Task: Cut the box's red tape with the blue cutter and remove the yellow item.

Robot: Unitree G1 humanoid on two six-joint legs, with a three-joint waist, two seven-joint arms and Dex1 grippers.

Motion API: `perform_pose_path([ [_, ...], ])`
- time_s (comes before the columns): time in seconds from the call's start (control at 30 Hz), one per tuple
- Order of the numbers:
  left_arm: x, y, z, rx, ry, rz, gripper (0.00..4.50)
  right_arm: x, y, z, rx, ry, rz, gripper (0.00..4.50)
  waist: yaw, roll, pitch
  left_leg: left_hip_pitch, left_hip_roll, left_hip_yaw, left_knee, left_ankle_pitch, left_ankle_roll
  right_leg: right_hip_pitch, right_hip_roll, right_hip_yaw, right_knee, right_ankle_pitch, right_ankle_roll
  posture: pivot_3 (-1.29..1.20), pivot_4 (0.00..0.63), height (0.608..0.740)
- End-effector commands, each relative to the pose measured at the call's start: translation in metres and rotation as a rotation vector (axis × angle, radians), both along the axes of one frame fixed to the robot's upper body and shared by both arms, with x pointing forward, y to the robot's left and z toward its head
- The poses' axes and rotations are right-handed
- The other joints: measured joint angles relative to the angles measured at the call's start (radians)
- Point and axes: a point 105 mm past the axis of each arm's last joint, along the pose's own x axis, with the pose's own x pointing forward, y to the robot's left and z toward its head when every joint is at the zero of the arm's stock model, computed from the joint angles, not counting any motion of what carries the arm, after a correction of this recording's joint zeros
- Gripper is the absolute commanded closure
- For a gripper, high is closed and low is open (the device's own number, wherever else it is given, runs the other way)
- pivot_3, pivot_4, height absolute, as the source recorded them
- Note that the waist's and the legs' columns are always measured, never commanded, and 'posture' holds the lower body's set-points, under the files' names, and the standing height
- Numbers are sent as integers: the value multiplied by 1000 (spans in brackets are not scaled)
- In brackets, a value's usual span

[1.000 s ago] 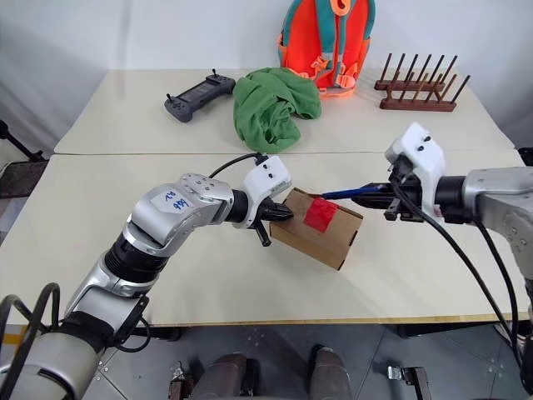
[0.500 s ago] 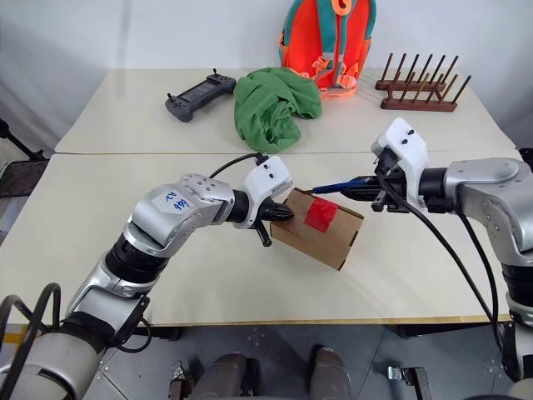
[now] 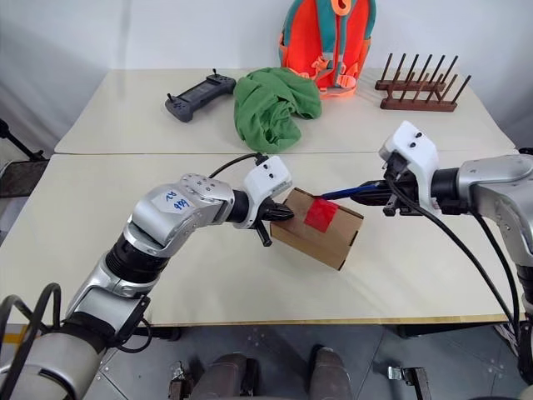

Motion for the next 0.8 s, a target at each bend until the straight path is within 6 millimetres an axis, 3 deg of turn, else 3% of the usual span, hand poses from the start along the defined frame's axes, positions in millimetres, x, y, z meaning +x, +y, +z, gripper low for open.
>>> perform_pose_path([
  [0.03, 1, 6, -11, 32, 26, 37, 4473, -3, -11, 7, -23, -23, -23, 4337, 1, 0, 0, 0, 0, 0, 0, 0, 0, 0, 0, 0, 0, 0, 0, 0, 150, 740],
  [0.5, 2, 7, -12, 31, 29, 48, 4473, -9, -28, 8, -57, -8, -60, 4337, 1, 0, 0, 0, 0, 0, 0, 0, 0, 0, 0, 0, 0, 0, 0, 0, 150, 740],
  [0.8, 2, 7, -11, 29, 28, 49, 4473, -5, -16, 2, -38, -1, -33, 4337, 0, 0, 0, 0, 0, 0, 0, 0, 0, 0, 0, 0, 0, 0, 0, 0, 150, 740],
])
